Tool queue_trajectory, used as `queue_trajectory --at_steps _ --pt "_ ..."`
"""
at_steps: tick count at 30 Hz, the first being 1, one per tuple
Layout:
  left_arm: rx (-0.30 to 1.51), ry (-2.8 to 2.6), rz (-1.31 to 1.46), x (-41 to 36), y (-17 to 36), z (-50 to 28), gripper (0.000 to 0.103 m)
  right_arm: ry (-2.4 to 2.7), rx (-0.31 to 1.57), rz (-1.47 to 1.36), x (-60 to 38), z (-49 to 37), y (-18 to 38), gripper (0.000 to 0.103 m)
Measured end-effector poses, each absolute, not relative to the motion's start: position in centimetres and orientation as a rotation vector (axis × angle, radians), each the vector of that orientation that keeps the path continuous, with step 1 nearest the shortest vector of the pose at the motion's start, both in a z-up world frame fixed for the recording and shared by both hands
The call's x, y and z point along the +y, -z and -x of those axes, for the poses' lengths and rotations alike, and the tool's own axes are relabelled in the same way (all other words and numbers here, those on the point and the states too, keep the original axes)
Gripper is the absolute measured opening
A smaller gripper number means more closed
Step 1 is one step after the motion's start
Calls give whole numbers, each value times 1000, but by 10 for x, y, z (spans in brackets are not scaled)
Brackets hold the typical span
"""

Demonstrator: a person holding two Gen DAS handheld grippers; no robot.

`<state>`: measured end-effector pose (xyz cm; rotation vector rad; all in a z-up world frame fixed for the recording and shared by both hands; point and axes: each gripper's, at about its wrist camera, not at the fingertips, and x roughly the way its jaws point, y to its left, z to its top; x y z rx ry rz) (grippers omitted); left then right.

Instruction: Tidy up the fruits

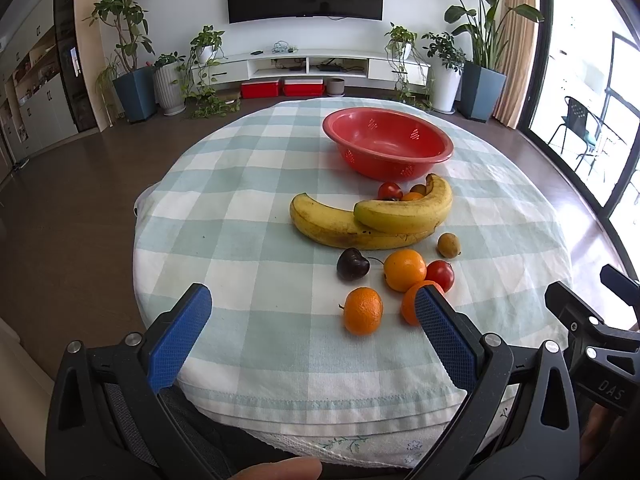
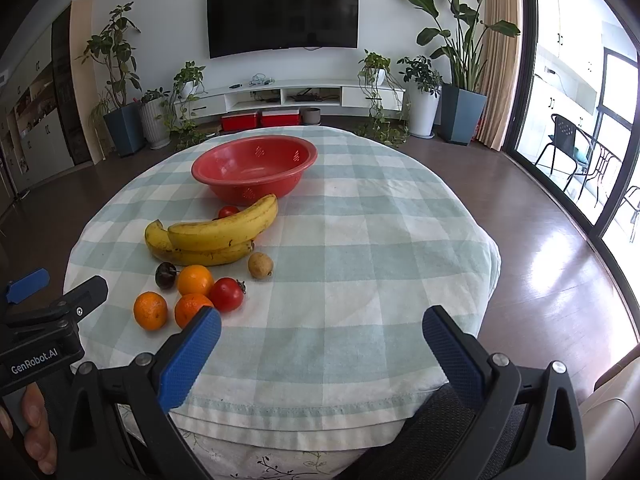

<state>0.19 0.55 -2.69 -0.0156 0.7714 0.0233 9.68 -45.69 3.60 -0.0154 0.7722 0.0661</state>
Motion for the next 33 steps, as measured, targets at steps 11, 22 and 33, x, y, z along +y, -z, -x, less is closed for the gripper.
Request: queue_trajectory --at_steps 11,22,33 --pt "772 -23 15 5 26 -3 103 -66 770 16 -456 -96 -36 103" --pt "776 -23 15 5 29 -2 103 -66 770 16 -456 -96 -35 103" --pt "778 -24 13 5 32 -1 103 -67 770 16 -456 -96 -34 103"
